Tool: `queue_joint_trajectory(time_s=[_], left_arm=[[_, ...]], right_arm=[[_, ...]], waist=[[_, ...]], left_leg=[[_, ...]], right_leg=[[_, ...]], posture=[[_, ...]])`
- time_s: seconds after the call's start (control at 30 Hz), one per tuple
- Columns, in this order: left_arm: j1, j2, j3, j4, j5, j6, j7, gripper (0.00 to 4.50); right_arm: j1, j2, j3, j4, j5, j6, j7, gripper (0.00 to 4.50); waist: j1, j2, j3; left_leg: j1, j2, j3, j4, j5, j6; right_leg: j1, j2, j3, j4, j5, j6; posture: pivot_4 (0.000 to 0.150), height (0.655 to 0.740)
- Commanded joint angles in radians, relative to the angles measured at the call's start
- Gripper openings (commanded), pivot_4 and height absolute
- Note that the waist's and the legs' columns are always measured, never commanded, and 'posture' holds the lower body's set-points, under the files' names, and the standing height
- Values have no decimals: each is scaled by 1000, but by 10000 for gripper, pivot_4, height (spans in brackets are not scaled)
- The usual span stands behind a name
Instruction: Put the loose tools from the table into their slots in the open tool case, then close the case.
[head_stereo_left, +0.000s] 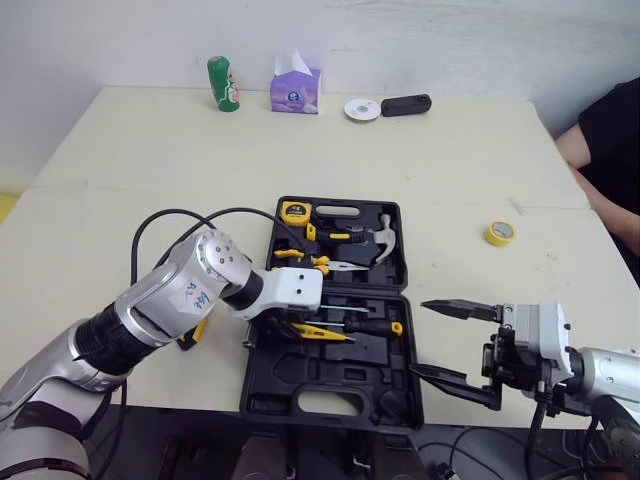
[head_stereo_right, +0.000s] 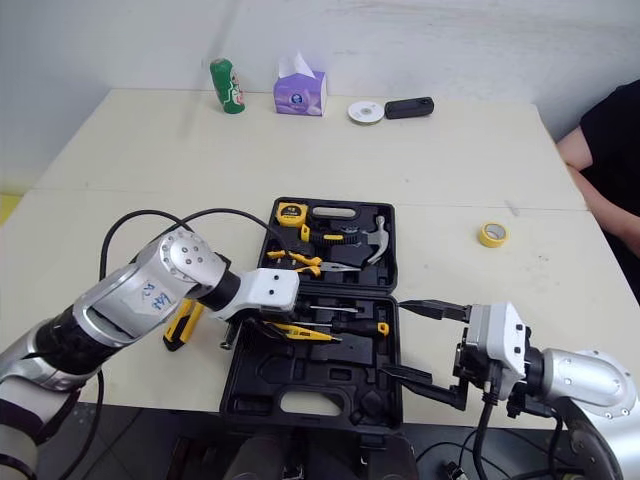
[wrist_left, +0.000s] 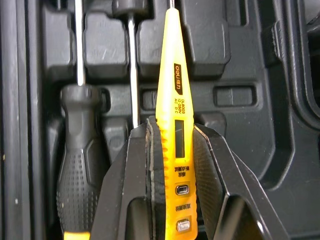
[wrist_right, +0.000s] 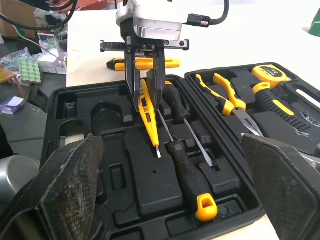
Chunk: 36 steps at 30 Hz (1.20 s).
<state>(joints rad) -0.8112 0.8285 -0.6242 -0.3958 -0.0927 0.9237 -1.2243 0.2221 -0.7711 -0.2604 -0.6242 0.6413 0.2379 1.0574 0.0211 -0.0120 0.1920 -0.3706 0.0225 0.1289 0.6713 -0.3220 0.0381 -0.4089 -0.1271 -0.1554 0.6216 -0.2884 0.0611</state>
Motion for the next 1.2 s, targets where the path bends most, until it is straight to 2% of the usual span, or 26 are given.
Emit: queue_joint_trajectory(time_s=[0.03, 0.4, 1.2], left_arm=[[35, 13, -7, -15, -20, 49, -8, 5157], [49, 64, -23, -68, 0, 45, -9, 5157], [19, -7, -23, -19, 19, 38, 29, 5157]], right_arm=[[-7, 5, 3, -7, 1, -22, 6, 45000], [-17, 11, 24, 4, -9, -34, 10, 45000], [-35, 23, 55, 10, -20, -40, -4, 45000]], waist=[[1, 0, 0], [3, 0, 0], [9, 0, 0]], left_leg=[[0, 0, 0, 0, 0, 0], [-1, 0, 0, 2, 0, 0], [-1, -1, -4, 8, -2, 3]], right_leg=[[0, 0, 0, 0, 0, 0], [0, 0, 0, 0, 0, 0], [4, -2, -1, 1, 0, 1]], posture=[[1500, 7400], [1500, 7400], [1500, 7400]])
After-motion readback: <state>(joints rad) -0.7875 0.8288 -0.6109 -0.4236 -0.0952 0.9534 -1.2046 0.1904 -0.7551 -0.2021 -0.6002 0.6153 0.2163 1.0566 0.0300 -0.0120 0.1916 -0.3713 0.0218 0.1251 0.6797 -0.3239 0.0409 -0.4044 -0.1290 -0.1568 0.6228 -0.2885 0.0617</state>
